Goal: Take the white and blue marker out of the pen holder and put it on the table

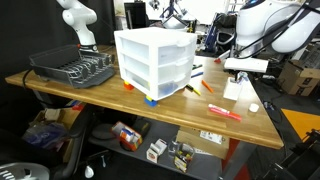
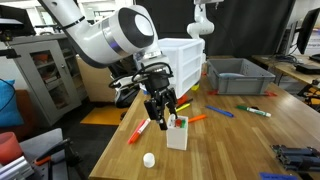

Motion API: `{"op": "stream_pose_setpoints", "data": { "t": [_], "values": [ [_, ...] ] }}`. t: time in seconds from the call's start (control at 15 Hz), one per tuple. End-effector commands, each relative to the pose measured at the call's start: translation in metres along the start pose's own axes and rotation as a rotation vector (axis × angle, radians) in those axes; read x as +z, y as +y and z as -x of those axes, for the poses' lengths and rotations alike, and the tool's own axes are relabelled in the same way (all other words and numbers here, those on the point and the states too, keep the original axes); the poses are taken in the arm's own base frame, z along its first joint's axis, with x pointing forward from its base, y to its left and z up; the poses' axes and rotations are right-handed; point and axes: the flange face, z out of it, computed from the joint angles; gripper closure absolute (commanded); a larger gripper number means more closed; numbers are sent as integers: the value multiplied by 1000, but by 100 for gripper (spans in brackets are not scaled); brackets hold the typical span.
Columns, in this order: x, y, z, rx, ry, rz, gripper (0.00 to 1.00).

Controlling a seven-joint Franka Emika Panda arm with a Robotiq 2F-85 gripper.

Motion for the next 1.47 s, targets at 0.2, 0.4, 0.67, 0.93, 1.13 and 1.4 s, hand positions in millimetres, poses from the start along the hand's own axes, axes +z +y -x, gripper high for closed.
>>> {"op": "stream_pose_setpoints", "data": {
  "t": [0.2,0.4,0.67,0.93,1.13,1.4],
  "values": [
    [-1,-12,-7,4,32,-1,67],
    [-2,-11,-15,20,37,-1,88],
    [-5,-10,-20,43,28,-5,95],
    [-10,-10,-22,72,-4,-22,95],
    [-22,-12,-28,116,-24,-51,95],
    [-49,-9,-44,180,-22,-103,95]
  ]
}}
